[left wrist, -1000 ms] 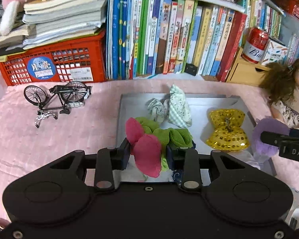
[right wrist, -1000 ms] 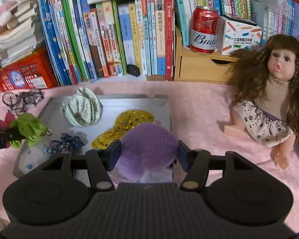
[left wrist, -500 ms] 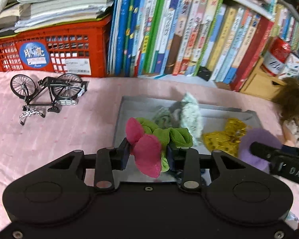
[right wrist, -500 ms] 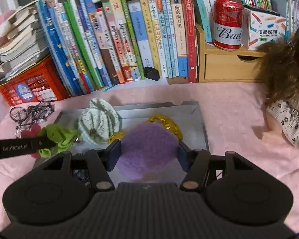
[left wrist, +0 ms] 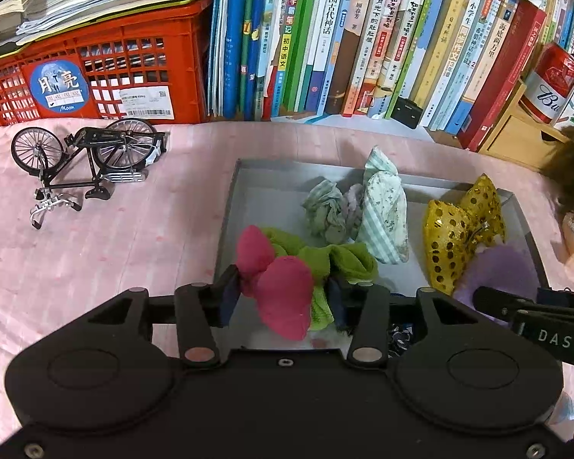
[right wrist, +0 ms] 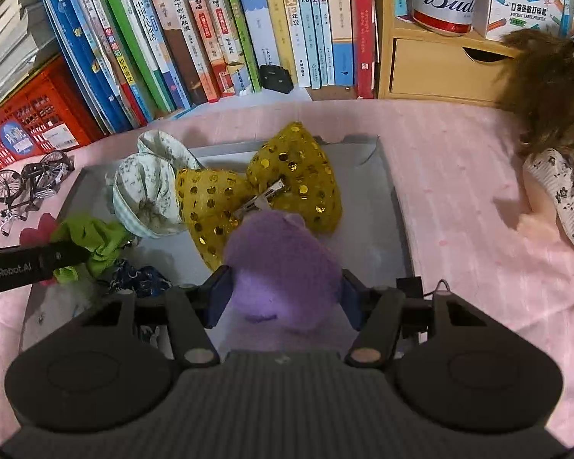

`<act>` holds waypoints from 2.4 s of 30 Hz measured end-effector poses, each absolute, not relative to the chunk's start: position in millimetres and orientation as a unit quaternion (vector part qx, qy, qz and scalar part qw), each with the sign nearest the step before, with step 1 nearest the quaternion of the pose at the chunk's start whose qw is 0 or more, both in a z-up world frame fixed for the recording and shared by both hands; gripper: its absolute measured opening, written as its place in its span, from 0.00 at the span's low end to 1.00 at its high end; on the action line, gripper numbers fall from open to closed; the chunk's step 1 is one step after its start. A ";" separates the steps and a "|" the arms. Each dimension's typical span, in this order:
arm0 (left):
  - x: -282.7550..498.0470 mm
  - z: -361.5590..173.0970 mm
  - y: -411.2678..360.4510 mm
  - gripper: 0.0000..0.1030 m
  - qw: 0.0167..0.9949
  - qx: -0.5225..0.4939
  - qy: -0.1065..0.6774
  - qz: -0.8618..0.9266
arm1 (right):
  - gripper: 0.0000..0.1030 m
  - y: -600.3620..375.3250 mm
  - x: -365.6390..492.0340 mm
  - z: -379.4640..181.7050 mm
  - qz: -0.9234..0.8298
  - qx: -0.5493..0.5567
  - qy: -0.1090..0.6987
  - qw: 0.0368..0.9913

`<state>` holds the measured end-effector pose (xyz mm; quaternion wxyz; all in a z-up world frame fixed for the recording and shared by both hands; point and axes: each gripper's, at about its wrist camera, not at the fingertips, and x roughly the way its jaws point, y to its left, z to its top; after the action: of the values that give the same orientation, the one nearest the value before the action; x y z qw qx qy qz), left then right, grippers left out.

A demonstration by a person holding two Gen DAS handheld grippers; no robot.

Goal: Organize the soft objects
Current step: 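Lower the cloths into the tray and open left tool while right tool releases the purple plush, then withdraw both tools up and away from the silver tray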

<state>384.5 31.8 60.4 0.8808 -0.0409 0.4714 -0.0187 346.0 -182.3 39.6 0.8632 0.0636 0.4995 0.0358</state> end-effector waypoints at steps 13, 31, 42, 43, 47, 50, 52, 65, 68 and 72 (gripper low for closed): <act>366.7 79.7 26.0 0.58 0.893 -0.032 0.448 -0.014 | 0.78 -189.6 333.7 58.4 0.045 0.081 0.479 0.873; 252.1 144.4 -25.9 0.72 0.925 0.041 0.365 -0.096 | 0.82 -221.7 251.4 129.3 0.103 0.077 0.406 0.905; 158.3 155.1 -52.9 0.73 0.924 0.067 0.332 -0.179 | 0.84 -260.4 175.3 149.6 0.128 0.077 0.372 0.916; 150.1 156.0 -54.4 0.73 0.924 0.067 0.328 -0.186 | 0.84 -263.6 170.1 149.9 0.130 0.078 0.370 0.916; 122.2 155.2 -61.0 0.73 0.923 0.076 0.313 -0.208 | 0.84 -277.5 152.9 150.2 0.126 0.086 0.368 0.917; 100.7 151.6 -68.2 0.73 0.923 0.085 0.303 -0.224 | 0.84 -288.8 143.7 149.7 0.122 0.100 0.366 0.917; 87.0 148.6 -71.0 0.73 0.924 0.086 0.293 -0.229 | 0.84 -295.1 139.0 148.3 0.119 0.106 0.365 0.917; -26.1 90.3 -100.8 0.51 0.953 0.062 0.183 -0.233 | 0.83 -344.4 114.5 114.0 0.076 0.143 0.389 0.907; -43.8 77.6 -117.4 0.40 0.949 0.070 0.182 -0.249 | 0.75 -353.6 115.8 100.0 0.067 0.151 0.409 0.898; -52.1 56.4 -144.2 0.34 0.950 0.075 0.186 -0.238 | 0.62 -363.9 124.6 83.9 0.052 0.165 0.427 0.888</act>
<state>-52.1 -144.2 56.4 0.9502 0.0745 0.1865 -0.2381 124.6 -363.9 83.9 0.8878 0.1650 0.4265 0.0519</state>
